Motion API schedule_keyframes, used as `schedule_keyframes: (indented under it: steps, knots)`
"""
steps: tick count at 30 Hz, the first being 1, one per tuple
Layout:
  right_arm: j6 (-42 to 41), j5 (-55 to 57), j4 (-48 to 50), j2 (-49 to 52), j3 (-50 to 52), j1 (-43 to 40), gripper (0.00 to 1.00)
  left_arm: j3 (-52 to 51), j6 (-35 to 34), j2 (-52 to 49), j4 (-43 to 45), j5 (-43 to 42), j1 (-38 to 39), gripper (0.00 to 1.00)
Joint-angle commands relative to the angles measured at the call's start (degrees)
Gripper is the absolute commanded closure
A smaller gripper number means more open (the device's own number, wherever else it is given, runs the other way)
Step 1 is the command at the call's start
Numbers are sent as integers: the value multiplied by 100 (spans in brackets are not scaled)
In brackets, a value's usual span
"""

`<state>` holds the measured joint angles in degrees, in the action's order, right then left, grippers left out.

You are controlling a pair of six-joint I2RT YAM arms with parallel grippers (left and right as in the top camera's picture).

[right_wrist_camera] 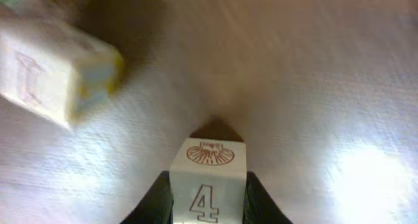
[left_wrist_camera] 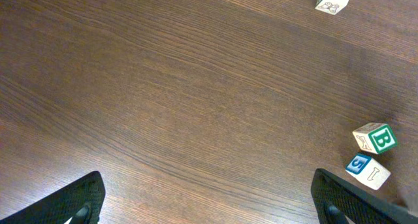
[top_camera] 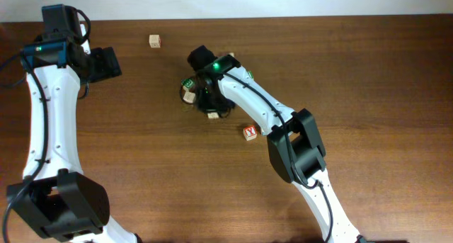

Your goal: Rotate 5 blocks

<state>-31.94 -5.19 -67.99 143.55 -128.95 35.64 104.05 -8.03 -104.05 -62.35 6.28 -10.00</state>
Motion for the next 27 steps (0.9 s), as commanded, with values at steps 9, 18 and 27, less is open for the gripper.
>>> schedule_keyframes:
  steps: [9,18,27]
  knots:
    - [168,282,-1609,-79,-179,0,82,109,-74,-9,11,63,-28,1]
    - [212,378,-1620,-79,391,-2,81,109,-74,-9,11,63,-28,1]
    - [214,328,-1937,-79,391,-2,56,109,-74,-9,11,63,-28,1]
